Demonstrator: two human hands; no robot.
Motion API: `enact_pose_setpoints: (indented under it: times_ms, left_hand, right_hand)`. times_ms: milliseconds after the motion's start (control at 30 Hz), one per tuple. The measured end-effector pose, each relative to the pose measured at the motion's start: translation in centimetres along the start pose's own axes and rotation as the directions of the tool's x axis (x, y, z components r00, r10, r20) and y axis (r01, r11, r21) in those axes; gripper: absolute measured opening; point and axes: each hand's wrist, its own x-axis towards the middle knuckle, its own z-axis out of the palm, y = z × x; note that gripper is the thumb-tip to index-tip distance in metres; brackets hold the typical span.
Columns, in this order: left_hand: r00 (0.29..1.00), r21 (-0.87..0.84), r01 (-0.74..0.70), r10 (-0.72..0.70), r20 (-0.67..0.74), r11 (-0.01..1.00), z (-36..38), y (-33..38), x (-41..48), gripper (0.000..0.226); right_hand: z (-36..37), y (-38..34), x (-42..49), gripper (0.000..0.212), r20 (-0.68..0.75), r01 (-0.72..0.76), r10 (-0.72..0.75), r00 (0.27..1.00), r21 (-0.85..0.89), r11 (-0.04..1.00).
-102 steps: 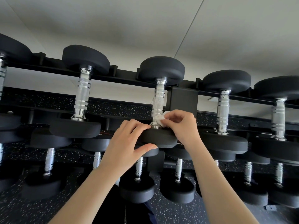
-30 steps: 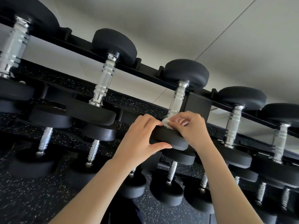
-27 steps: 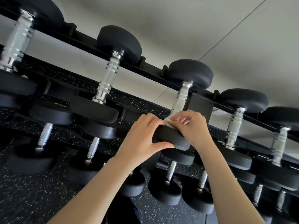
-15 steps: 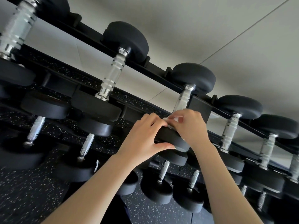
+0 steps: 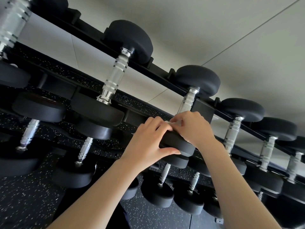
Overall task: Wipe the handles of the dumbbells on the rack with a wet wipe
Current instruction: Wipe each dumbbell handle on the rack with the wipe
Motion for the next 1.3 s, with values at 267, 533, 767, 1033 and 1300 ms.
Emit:
enact_pose_setpoints:
  times_ms: [267,533,767,1033,1300]
  left_hand:
    - [1.000,0.017,-0.007,0.007,-0.011,1.000,0.0,-0.2,0.2,0.058]
    - [0.999,0.034,-0.025,0.026,-0.022,0.999,-0.1,-0.2,0.2,0.060]
    - [0.999,0.040,-0.032,0.033,-0.037,0.999,-0.2,-0.1,0.2,0.059]
    - [0.999,0.047,-0.025,0.026,-0.020,0.999,-0.4,0.1,0.2,0.060]
    - [0.999,0.043,-0.026,0.027,-0.024,0.999,-0.2,-0.1,0.2,0.056]
  right_hand:
    - [0.5,-0.5,1.0,0.028,-0.167,0.004,-0.027,0.986,-0.138,0.990]
    - [1.0,-0.4,0.8,0.028,-0.255,0.024,-0.055,0.965,-0.125,0.992]
    - [1.5,0.0,1.0,0.024,-0.323,0.092,-0.117,0.939,-0.093,0.991]
    - [1.0,1.2,0.3,0.026,-0.290,0.168,-0.171,0.942,-0.034,0.985]
    - [1.6,1.3,1.1,0.015,-0.375,0.228,-0.239,0.896,-0.074,0.971]
